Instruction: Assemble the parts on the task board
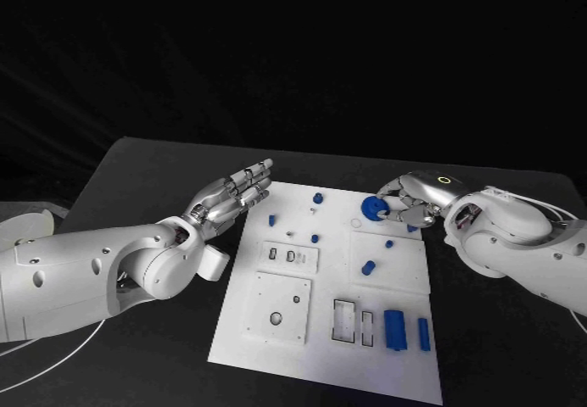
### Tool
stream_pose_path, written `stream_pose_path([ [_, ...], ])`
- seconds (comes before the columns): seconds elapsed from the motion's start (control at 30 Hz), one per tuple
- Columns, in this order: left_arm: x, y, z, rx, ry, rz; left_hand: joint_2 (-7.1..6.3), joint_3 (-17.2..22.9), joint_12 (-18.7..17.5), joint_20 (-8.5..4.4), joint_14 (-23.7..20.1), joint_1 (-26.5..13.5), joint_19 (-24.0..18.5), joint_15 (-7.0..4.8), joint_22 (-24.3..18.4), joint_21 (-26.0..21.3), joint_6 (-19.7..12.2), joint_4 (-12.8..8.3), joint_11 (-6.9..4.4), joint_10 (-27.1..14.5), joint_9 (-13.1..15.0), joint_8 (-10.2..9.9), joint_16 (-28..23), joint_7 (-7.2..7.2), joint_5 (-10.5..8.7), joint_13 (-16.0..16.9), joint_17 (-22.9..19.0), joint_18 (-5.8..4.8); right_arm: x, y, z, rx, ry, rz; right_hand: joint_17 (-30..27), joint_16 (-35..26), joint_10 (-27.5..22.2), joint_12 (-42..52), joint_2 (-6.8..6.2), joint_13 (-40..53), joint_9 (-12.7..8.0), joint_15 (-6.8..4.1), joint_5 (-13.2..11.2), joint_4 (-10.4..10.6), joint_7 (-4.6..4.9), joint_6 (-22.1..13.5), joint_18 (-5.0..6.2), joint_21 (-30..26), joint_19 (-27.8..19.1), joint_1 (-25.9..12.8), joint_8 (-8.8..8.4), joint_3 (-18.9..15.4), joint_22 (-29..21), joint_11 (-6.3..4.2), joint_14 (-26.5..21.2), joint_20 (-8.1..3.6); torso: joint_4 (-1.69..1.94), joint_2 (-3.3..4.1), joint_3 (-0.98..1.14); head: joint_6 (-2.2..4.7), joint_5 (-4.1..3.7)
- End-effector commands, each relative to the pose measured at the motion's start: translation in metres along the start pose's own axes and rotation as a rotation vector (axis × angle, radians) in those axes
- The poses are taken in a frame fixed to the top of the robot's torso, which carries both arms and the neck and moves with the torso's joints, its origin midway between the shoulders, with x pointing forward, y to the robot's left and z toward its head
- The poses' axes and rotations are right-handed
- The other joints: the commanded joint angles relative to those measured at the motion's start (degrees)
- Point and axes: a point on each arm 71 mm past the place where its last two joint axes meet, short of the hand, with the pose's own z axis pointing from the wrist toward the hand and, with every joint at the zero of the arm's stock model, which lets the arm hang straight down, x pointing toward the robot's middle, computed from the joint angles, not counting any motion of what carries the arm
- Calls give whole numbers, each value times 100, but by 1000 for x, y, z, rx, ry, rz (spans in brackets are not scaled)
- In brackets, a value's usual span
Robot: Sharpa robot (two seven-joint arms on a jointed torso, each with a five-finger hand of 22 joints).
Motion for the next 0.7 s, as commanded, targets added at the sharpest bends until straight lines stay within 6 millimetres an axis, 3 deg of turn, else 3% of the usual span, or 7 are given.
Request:
stream_pose_path([
  [0.03, 2, 0, 0, 2, 22, -14, -4, 24, 35, 57, 1, 47, -2, 37, 8, 13, 7, -6, 38, 4, 5, 18, 38, 11, 36, 6, 5, 41, 1, 1, -1, 4, -4, -29, 1388, -27, 589, 22, -23, 1510, -8, -28, 4, 35, 17, -74, 30, -39, -14, -63, -31, -43, 8, -14, 552, 11, 3, 1, -3, 1, -7],
  [0.4, 2, 0, 0, 0, 22, -14, -4, 24, 35, 60, 3, 46, -1, 39, 8, 14, 12, -3, 42, 5, 6, 20, 40, 19, 36, 6, 6, 41, 1, 5, 0, -4, 3, -26, 1408, -16, 589, 22, 4, 1510, -35, 3, 16, 153, 67, -152, 27, -56, 7, -228, -52, -106, 25, 26, 560, 32, 6, 3, -8, -29, -11],
  [0.6, 3, 0, 0, -3, 27, -17, -4, 25, 42, 63, 5, 46, 0, 41, 9, 15, 16, -2, 44, 6, 6, 21, 42, 24, 36, 7, 7, 41, 3, 5, 2, -3, 22, -28, 1403, -22, 589, 22, 35, 1510, 27, -1, 288, 85, 46, 89, 31, -80, 17, -124, 94, -48, 38, 15, 558, 37, 9, 5, -5, -49, -25],
  [0.7, 3, 0, 1, -3, 28, -17, -4, 25, 42, 63, 5, 46, 0, 41, 9, 15, 16, -2, 44, 6, 6, 21, 42, 24, 36, 7, 7, 41, 4, 4, 3, -1, 31, -30, 1405, -22, 589, 22, 28, 1510, 46, -3, 314, 65, 42, 143, 31, -86, 18, -102, 127, -39, 40, 12, 559, 36, 6, 0, -6, -70, -24],
])
